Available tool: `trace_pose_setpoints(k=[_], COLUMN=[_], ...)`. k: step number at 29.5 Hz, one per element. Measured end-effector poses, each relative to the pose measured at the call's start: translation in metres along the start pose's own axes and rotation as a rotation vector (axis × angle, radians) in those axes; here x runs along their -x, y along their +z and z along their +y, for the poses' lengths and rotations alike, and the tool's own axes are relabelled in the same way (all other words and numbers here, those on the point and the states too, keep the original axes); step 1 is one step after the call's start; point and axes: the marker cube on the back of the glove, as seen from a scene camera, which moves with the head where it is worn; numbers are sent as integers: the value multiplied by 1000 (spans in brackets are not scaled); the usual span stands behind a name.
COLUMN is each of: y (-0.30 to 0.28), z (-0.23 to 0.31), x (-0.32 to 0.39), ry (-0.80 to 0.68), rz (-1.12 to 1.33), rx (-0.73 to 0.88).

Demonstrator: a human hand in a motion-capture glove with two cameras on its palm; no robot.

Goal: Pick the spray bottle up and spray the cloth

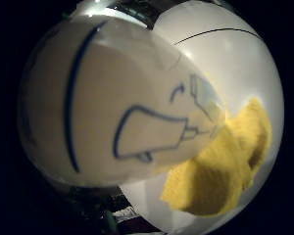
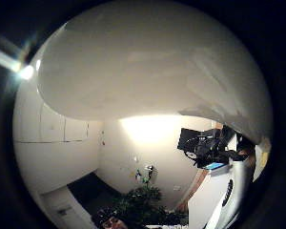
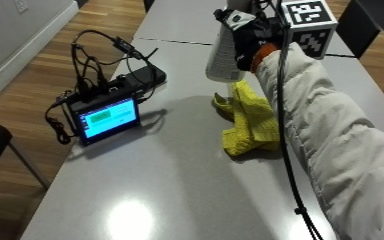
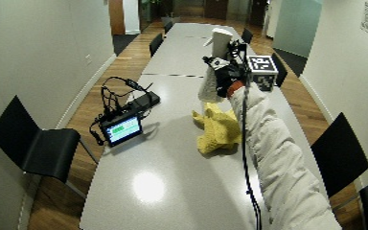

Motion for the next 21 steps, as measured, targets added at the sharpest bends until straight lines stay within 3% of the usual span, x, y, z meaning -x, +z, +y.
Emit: trace_pose_setpoints(k=[9, 21], y=[40, 47], z=[3, 8], x=[-38, -55], ry=[75, 128], rz=[-1, 27], rx=[69, 125])
